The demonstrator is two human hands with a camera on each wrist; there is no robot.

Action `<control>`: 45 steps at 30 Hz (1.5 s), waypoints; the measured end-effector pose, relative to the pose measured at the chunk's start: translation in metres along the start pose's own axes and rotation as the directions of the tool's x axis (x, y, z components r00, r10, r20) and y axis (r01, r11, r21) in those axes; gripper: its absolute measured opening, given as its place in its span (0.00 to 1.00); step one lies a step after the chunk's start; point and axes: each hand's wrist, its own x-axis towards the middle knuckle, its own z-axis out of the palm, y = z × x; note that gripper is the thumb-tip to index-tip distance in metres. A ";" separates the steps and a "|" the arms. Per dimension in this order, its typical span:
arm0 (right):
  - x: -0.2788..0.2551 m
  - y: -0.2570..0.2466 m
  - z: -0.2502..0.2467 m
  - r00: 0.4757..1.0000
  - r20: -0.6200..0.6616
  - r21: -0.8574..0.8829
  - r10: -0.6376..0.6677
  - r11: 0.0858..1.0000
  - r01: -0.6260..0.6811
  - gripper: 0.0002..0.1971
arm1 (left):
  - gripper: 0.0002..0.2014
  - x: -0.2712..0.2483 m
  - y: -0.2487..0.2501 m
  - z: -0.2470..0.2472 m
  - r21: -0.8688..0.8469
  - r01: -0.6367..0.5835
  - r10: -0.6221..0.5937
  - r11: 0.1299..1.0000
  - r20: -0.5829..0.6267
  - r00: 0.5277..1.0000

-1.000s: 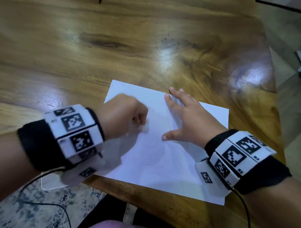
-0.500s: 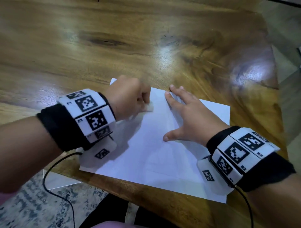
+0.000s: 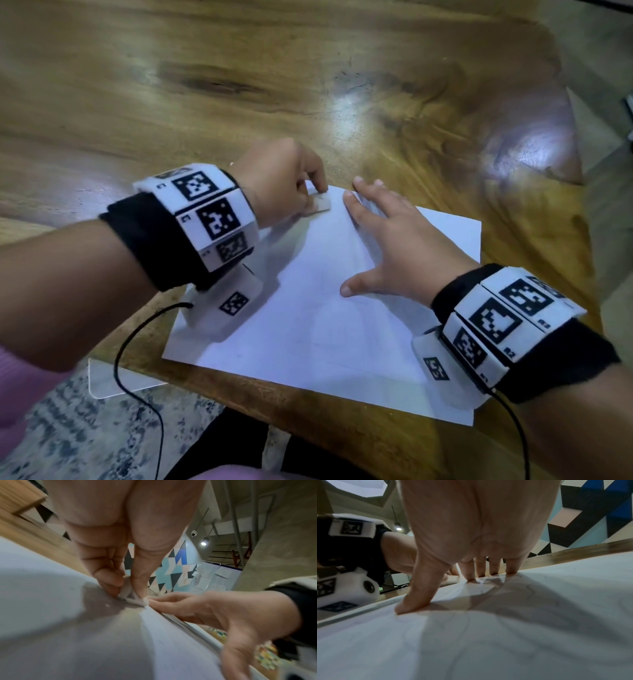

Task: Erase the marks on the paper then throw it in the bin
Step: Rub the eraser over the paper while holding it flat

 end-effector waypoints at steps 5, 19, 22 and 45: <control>0.001 0.001 0.000 1.000 -0.003 -0.007 0.005 1.000 -0.005 0.61 | 0.06 -0.016 0.002 0.010 0.032 -0.088 0.087 0.996 0.018 0.996; -0.001 -0.002 -0.003 1.000 0.022 -0.029 0.018 0.999 -0.017 0.61 | 0.08 -0.063 -0.009 0.019 0.064 -0.291 0.280 0.955 0.146 0.949; -0.001 -0.002 -0.003 0.999 0.028 -0.029 0.019 0.999 -0.018 0.61 | 0.03 -0.092 -0.015 0.023 -0.007 -0.269 0.255 0.963 0.345 0.903; -0.001 -0.001 -0.002 1.000 0.028 -0.044 0.014 0.999 -0.013 0.61 | 0.05 -0.089 -0.009 0.036 -0.061 -0.306 0.311 0.950 0.271 0.911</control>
